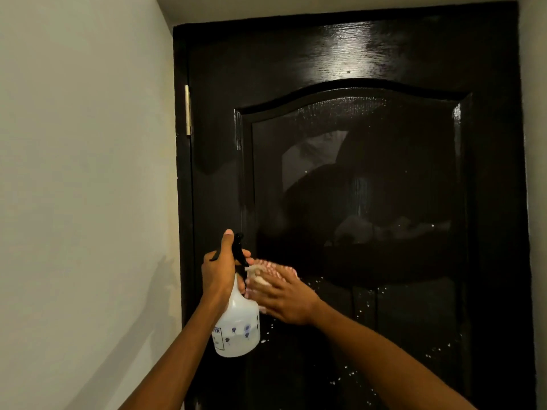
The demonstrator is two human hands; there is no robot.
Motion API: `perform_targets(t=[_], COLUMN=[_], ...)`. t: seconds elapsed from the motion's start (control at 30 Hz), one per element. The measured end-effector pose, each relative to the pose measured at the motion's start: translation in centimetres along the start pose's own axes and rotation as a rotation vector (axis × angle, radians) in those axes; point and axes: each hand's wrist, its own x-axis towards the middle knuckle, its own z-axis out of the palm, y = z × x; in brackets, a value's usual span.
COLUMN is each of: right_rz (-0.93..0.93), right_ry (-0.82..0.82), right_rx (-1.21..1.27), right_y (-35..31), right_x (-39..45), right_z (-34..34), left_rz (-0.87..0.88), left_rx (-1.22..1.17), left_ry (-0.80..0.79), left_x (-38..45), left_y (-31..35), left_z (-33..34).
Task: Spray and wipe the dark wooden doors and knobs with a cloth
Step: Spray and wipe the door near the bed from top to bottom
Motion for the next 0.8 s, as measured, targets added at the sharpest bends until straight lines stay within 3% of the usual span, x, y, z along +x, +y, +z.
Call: perform_targets(t=[0.1, 0.17, 0.5, 0.63, 0.8], right_rz=[-0.082, -0.006, 0.743, 0.983, 1.602], right_ry=[-0.012, -0.01, 0.231, 0.329, 0.572], right_rx=[-0.027, -0.024, 0.121, 0.212, 0.483], right_y=[-0.1, 2.5, 21.6, 22.5, 20.2], right_x=[-0.5, 0.8, 7.6, 3.9, 1.2], right_z=[-0.4, -1.9, -14.6, -13.3, -12.6], left_rz=[-0.025, 0.013, 0.152, 0.156, 0.181], left_rx=[0.014, 0.045, 0.091, 0.093, 0.096], left_ry=[0.003, -0.008, -0.048, -0.053, -0.053], left_x=[-0.4, -0.3, 1.3, 1.5, 1.4], left_y=[0.2, 1.2, 6.7, 7.2, 8.5], left_z=[-0.9, -0.7, 0.9, 1.7, 3.4])
